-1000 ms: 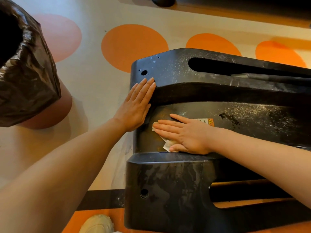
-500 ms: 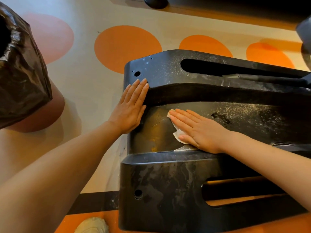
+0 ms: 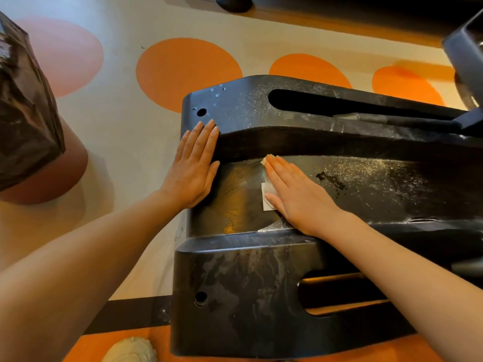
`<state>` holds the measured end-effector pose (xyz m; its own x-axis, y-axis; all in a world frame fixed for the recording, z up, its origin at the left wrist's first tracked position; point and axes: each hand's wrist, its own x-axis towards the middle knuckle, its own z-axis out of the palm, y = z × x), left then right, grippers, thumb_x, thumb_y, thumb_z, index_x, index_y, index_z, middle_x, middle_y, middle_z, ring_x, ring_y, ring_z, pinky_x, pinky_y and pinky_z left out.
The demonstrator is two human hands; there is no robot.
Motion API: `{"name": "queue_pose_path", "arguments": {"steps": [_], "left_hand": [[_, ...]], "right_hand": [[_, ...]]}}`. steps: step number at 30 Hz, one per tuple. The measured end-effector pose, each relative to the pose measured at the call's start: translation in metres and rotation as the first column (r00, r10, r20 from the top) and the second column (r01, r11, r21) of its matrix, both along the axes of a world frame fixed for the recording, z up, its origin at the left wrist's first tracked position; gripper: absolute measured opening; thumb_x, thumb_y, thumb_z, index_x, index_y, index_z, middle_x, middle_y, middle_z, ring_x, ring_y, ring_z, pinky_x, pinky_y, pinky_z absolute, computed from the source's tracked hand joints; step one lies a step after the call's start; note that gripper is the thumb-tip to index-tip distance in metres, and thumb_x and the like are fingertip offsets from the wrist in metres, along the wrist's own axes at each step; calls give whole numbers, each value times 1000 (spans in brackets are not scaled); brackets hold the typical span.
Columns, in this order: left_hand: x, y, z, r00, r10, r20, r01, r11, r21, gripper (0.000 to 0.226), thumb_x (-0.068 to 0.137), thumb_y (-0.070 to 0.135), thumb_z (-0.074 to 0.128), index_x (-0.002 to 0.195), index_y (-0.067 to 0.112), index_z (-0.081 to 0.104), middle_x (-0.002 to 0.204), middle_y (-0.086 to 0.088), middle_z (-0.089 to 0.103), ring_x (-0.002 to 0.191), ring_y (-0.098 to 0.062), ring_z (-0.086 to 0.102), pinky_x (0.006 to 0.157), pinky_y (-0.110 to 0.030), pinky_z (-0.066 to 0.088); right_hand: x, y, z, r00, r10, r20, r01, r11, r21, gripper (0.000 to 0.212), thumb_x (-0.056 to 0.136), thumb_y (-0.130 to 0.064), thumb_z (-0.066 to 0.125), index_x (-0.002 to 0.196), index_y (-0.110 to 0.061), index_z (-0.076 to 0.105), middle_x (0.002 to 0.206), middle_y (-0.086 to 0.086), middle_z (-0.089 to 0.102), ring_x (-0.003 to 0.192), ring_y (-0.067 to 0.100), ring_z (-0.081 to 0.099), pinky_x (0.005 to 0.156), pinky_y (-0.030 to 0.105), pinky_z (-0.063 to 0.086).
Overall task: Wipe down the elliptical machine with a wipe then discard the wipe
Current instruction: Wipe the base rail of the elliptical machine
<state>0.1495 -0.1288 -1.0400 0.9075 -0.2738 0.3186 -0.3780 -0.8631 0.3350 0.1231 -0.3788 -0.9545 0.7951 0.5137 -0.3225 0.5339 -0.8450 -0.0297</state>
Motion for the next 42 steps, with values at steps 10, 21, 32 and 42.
{"name": "queue_pose_path", "arguments": {"steps": [10,21,32,42], "left_hand": [[-2,-2,4,999,15,-33,-14,1000,12,62,104,36,27,157,8,9,165,-11,6,152,-25,-4,121,-31,-13],[-2,-3,3,999,26,-29,-25,1000,10,62,104,34,29,157,8,9,165,-12,8,152,-27,-2,122,-32,-12],[-3,-2,5,998,21,-57,-21,1000,-1,62,104,35,27,157,9,8,165,-10,5,152,-24,-4,122,-33,-10],[-2,-3,1,998,19,-55,-20,1000,-4,63,104,35,27,157,9,7,165,-11,6,153,-24,-4,123,-38,-7]], "right_hand": [[-11,15,8,991,-134,21,134,991,14,63,105,-18,34,154,-2,-3,163,11,-11,150,21,-13,121,33,-11],[-14,34,1,966,-240,-95,248,965,81,67,106,-33,24,152,-2,-14,159,9,-26,147,21,-24,119,33,-15],[-10,16,-2,928,-314,-198,328,944,38,71,106,-40,20,148,-7,-28,152,7,-41,140,18,-38,117,37,-21],[-10,3,1,888,-443,-122,451,891,45,71,105,-45,16,148,-7,-26,153,7,-39,141,18,-35,116,36,-22]]}}
